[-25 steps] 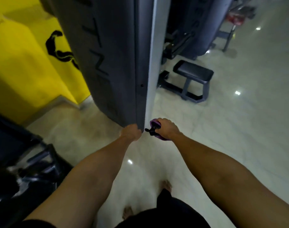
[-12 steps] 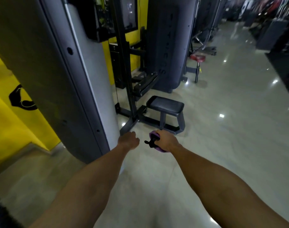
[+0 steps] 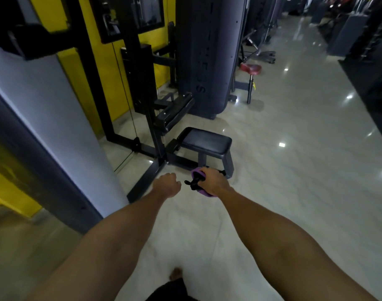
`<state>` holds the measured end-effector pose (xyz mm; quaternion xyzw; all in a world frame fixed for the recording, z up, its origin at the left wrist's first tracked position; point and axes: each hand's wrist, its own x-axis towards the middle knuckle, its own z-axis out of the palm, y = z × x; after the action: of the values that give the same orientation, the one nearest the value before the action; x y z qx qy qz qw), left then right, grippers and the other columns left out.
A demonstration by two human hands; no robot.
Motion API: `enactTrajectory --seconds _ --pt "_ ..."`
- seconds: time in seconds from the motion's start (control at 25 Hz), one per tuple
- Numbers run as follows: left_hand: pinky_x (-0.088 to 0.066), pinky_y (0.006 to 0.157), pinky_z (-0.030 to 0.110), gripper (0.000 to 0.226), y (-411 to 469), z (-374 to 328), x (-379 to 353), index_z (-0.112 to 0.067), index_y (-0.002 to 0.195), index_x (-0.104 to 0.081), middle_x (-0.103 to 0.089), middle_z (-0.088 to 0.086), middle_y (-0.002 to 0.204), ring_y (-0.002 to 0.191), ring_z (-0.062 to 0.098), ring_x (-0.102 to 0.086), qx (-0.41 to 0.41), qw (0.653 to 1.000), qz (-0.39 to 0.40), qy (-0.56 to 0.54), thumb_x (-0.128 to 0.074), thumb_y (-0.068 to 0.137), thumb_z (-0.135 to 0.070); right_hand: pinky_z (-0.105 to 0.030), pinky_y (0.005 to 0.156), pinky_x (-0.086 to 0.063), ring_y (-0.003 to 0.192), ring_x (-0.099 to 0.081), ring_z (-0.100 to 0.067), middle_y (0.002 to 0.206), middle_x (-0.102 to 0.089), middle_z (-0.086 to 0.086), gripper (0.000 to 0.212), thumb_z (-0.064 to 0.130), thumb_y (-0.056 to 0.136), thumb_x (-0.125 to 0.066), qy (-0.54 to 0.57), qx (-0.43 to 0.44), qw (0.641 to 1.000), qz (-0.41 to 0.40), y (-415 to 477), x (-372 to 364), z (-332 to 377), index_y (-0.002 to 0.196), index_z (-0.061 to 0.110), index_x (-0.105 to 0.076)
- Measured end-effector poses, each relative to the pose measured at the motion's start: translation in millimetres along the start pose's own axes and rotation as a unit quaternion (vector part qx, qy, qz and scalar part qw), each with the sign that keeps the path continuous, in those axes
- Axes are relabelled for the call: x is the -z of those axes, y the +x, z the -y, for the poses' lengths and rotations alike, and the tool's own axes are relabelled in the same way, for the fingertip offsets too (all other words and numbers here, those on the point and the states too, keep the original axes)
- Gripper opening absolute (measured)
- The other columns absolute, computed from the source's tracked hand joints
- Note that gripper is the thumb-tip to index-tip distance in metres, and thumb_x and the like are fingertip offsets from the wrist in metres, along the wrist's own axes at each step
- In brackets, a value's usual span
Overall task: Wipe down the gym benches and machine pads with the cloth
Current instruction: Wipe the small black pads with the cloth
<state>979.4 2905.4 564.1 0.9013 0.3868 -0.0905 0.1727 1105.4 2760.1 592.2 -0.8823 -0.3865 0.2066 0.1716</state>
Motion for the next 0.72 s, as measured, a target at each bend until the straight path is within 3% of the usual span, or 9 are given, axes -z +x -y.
enactTrajectory --seconds 0.4,0.72 --pt "-0.04 0.108 0.041 0.045 166 -44 13 -0.013 0.136 -0.052 -0.052 0.012 0.141 0.13 0.031 -0.05 -0.018 0.999 0.046 -0.008 -0.043 0.1 -0.039 -0.04 0.097 -0.049 0.119 -0.06 -0.031 0.135 -0.062 -0.006 0.049 0.027 0.094 -0.067 0.045 -0.043 0.998 -0.001 153 53 -41 0.141 0.029 -0.055" --pt "-0.039 0.108 0.041 0.048 294 -99 5 -0.012 0.138 -0.052 -0.052 0.012 0.143 0.132 0.031 -0.049 0.043 0.996 0.067 -0.028 -0.043 0.101 -0.041 -0.044 0.099 -0.05 0.118 -0.059 -0.032 0.136 -0.06 -0.009 0.05 0.031 0.094 -0.068 0.006 -0.017 0.999 0.049 303 74 -118 0.142 0.023 -0.054"
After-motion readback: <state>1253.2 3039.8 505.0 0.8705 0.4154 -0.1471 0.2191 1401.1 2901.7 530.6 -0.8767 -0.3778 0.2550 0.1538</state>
